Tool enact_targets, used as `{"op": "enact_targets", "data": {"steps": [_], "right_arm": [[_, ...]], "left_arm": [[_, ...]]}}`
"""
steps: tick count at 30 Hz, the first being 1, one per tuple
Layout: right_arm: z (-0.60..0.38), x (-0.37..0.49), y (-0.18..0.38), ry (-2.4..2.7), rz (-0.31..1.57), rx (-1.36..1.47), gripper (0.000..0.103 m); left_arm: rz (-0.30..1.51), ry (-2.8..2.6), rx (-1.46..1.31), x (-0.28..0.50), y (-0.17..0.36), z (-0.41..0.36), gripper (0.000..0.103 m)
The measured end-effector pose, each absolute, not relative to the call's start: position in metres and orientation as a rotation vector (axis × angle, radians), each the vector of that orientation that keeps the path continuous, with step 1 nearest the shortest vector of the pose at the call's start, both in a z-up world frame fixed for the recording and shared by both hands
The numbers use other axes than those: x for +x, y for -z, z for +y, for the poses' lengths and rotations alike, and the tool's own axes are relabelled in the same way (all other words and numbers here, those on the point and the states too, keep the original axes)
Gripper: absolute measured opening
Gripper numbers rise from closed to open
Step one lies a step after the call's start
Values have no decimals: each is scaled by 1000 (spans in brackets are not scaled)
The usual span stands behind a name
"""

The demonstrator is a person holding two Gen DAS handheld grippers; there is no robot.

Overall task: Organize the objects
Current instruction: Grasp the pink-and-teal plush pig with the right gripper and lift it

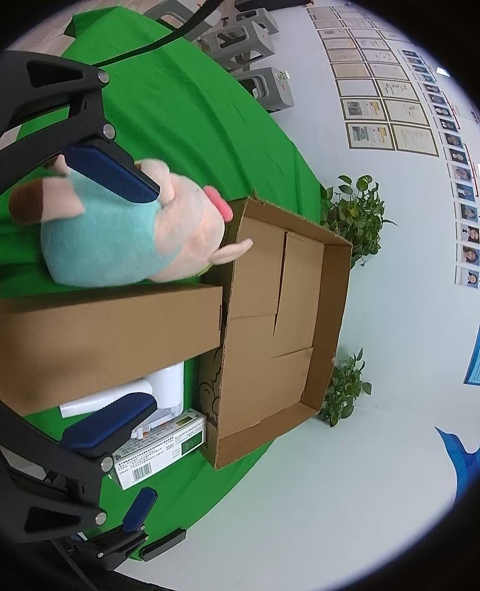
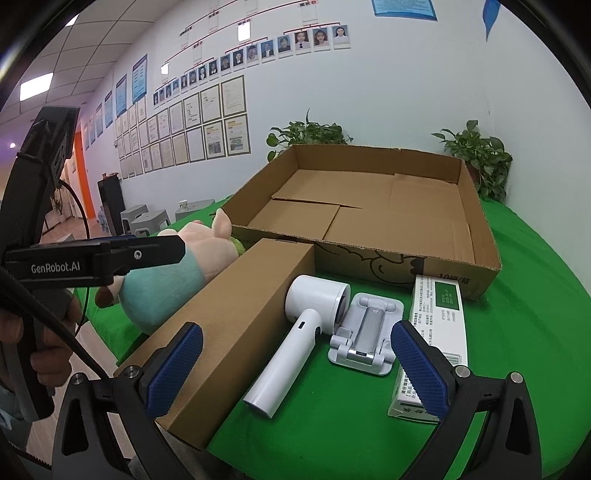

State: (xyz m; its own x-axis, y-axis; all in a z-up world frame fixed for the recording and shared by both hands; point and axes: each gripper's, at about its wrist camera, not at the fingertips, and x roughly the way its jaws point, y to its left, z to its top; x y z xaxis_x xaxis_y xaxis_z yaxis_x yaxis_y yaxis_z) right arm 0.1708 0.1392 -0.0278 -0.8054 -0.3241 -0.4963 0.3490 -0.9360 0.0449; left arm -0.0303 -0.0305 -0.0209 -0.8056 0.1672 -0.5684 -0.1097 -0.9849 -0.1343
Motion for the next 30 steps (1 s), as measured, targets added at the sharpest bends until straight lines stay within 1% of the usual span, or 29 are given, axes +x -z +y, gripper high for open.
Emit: {"op": "enact_targets", "data": {"steps": [4,7,12,13,14,15,16,17,18,20,22,25,27,30], "right_arm": [[134,172,24,2684,119,709,103],[130,173,22,2669,129,695,103],[121,172,19,2607,90,685,103],[117,172,18,2601,94,681,103],[114,173,18,2596,101,680,103],[110,171,18,2586,114,683,103],[106,171,18,2580,120,683,103],[103,170,18,2571,124,687,103],[99,169,17,2556,122,693,103],[94,166,16,2526,106,704,103],[87,165,13,2508,101,710,103],[74,159,8,2456,84,722,103],[63,153,3,2404,48,732,103],[45,143,-5,2328,-11,757,103]], "left_arm": [[-204,-2850,-956,-33,23,-50,102],[-251,-2840,-1042,-38,33,-66,102],[-294,-2740,-1226,-50,69,-82,102],[-305,-2715,-1266,-52,77,-84,101],[-319,-2689,-1300,-54,86,-86,96],[-345,-2653,-1325,-56,95,-89,94],[-383,-2616,-1326,-56,100,-91,89],[-439,-2575,-1320,-56,105,-95,80],[-469,-2555,-1310,-54,108,-98,79],[-458,-2563,-1286,-50,107,-101,73],[-460,-2558,-1270,-46,106,-107,70],[-511,-2529,-1251,-38,105,-117,67],[-535,-2515,-1244,-31,104,-123,66],[-525,-2537,-1235,-16,101,-130,66]]}}
